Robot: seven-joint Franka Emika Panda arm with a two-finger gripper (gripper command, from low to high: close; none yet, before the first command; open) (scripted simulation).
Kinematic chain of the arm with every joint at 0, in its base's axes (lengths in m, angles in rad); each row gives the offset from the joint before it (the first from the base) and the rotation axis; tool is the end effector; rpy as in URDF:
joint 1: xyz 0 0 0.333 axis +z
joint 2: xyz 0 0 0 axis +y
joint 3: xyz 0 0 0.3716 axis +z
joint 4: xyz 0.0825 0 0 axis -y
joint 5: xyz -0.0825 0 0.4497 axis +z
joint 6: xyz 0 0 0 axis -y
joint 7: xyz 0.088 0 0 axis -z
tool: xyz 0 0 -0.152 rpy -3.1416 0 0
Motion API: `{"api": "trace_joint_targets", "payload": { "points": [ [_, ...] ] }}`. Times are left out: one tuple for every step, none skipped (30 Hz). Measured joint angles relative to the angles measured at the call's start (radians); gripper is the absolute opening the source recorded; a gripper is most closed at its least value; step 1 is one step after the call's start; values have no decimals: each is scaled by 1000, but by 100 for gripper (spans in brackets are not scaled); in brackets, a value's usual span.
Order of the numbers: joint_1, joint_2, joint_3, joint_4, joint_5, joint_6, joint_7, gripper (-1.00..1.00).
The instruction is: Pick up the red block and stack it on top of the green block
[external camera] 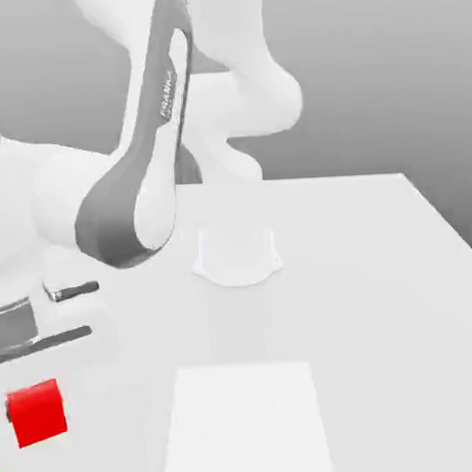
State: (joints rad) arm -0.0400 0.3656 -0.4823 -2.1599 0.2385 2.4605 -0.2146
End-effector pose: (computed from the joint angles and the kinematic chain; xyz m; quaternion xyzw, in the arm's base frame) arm 0.5392 -0.3091 0.1989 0.9726 -0.2322 -0.0081 0.0068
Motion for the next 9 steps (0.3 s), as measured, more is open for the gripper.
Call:
{"api": "trace_joint_targets", "payload": {
  "points": [
    [-28,22,-4,35,24,-15,0,-100],
    [-56,46,-3,65,46,-23,-2,-100],
    [-76,77,5,83,72,-10,-12,-100],
    [-95,112,21,93,97,12,-26,-100],
    [-113,149,41,100,122,40,-40,-100],
    [-126,176,55,105,140,61,-52,100],
    [-126,176,55,105,140,61,-52,100],
    [-126,176,55,105,140,61,-52,100],
    [-126,176,55,105,140,61,-52,100]
  ]
}}
